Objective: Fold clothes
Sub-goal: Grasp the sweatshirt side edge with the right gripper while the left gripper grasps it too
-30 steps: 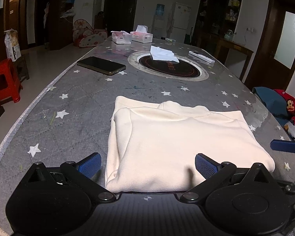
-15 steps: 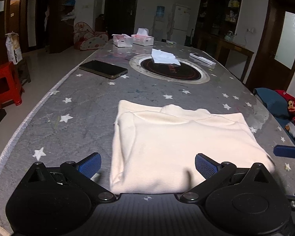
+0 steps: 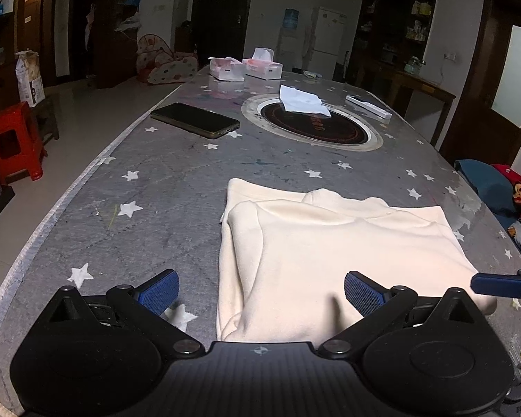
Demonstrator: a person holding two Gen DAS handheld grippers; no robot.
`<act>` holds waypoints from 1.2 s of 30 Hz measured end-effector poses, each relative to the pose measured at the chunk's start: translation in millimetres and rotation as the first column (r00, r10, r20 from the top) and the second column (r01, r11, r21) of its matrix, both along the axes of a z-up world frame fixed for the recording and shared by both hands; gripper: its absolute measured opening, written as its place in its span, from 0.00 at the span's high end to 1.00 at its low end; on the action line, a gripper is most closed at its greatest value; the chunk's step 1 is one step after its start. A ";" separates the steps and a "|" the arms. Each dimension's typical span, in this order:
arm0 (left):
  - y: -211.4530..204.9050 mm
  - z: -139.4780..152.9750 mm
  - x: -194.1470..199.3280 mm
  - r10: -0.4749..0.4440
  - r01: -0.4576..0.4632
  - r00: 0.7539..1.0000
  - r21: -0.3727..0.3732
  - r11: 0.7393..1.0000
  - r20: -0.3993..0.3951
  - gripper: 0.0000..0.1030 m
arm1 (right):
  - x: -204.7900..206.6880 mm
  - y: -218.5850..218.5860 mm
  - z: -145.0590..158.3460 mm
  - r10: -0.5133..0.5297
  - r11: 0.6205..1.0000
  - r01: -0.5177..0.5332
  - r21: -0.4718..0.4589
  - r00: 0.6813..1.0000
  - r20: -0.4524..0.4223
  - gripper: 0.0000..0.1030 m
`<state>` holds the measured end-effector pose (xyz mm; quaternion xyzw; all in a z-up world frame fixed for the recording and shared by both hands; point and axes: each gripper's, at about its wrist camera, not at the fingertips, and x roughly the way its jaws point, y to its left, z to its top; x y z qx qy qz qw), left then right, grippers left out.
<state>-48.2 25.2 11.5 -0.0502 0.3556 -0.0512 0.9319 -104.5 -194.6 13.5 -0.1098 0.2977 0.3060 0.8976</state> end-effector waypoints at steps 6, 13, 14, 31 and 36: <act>-0.4 -2.3 5.3 -0.008 0.009 1.000 0.006 1.000 -0.011 0.00 | 3.6 12.9 -2.7 0.048 0.999 -0.048 -0.018 0.999 -0.013 0.20; 19.8 -0.2 12.8 0.040 -0.040 0.999 -0.005 0.999 -0.002 0.00 | 12.6 38.0 -8.2 0.130 0.990 -0.130 -0.062 0.992 -0.007 0.30; 23.3 -0.1 14.3 0.045 -0.045 0.999 -0.024 0.999 -0.006 0.00 | 14.3 42.2 -8.9 0.142 0.987 -0.143 -0.069 0.990 -0.006 0.32; 76.9 -4.5 38.0 0.108 -0.141 0.988 -0.342 0.929 -0.111 0.01 | 33.9 109.8 -24.4 0.286 0.944 -0.277 -0.180 0.958 0.030 0.70; 82.7 -12.0 47.7 0.108 -0.178 0.978 -0.449 0.876 -0.177 0.00 | 47.0 88.9 -7.0 0.252 0.966 -0.253 -0.046 0.968 -0.014 0.90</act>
